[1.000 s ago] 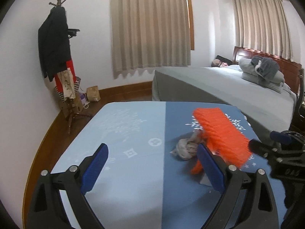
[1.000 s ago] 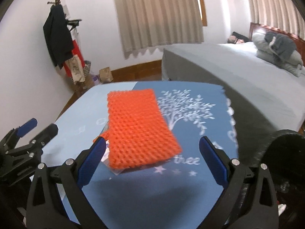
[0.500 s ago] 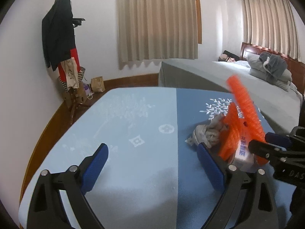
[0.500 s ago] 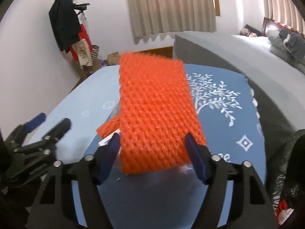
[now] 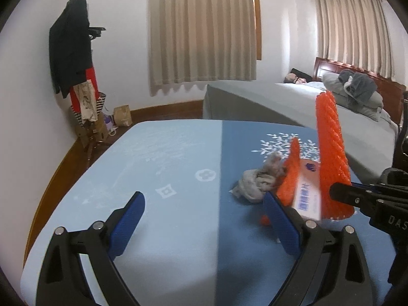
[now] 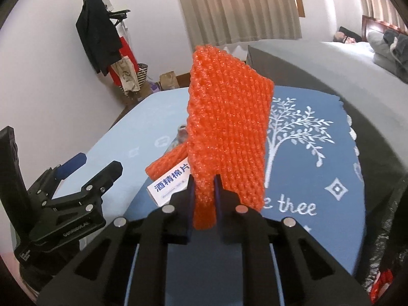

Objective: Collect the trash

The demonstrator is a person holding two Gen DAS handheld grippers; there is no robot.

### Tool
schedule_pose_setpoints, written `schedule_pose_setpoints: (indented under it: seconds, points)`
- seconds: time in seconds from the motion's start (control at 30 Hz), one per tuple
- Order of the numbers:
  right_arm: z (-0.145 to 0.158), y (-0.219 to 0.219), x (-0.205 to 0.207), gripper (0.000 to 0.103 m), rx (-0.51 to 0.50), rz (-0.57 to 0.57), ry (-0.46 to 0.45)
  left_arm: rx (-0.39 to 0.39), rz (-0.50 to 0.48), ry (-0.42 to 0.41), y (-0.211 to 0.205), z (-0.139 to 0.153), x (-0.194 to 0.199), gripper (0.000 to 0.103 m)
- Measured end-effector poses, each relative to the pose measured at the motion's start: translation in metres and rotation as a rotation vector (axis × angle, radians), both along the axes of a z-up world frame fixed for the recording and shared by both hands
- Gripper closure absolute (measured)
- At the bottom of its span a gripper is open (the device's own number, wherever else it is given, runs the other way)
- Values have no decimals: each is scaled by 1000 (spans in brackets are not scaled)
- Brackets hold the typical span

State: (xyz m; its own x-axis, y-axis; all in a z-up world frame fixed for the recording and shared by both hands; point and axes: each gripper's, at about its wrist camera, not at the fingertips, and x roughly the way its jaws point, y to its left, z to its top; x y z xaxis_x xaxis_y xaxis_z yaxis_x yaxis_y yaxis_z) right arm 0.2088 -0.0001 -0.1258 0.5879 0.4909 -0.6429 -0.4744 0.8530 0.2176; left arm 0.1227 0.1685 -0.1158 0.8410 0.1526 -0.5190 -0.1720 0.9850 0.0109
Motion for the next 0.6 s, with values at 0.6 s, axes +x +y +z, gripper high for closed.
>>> schedule_pose_setpoints:
  seconds: [0.6]
  points:
    - [-7,-54,-20,90,-19,-87,36,-44,-168,44,-58,-7,6,39]
